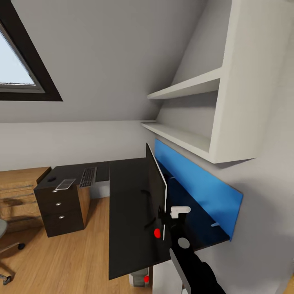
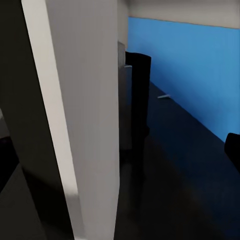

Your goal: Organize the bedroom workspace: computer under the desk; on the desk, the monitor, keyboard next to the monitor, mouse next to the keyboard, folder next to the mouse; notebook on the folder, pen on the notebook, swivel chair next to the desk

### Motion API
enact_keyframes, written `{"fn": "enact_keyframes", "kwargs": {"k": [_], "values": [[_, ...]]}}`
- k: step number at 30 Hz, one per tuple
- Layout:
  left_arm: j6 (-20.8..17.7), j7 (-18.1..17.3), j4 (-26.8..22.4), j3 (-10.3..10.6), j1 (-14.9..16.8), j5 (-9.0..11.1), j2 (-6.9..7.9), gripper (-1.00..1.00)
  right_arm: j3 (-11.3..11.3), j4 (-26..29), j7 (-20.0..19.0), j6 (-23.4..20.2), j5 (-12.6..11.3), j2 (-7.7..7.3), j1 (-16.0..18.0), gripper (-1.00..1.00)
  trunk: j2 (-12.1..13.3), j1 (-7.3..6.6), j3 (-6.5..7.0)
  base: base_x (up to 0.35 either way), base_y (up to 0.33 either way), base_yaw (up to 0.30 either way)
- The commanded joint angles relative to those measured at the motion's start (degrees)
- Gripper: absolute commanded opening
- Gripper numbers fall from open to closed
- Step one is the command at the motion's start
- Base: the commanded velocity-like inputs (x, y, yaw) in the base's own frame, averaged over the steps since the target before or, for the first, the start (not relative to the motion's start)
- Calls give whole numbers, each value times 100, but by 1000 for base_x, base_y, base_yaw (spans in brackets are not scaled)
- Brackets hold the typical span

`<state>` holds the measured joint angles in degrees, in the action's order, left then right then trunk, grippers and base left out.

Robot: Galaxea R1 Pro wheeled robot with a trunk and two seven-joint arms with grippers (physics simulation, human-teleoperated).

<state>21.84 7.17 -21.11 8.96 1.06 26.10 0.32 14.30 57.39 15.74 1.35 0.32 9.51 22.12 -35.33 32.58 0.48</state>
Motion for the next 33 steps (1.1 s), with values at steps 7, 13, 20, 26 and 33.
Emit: {"fn": "enact_keyframes", "kwargs": {"k": [7,13,20,26,33], "values": [[22,47,2,49,3,18,4,100,17,-7,41,13,4,-2,3,100,-2,1,0,0,0,-5],[22,48,2,50,1,18,4,100,16,-8,37,9,2,-2,3,100,-2,1,13,0,0,-119],[22,47,-1,47,2,18,4,100,14,-9,36,6,0,-2,3,100,-2,1,31,0,0,-125],[22,47,-4,50,3,18,4,100,12,-9,38,6,3,-2,3,100,-2,1,32,0,0,-18],[22,47,-5,52,2,18,4,100,19,-13,36,6,-3,-2,3,100,-2,1,33,0,0,-4]]}}
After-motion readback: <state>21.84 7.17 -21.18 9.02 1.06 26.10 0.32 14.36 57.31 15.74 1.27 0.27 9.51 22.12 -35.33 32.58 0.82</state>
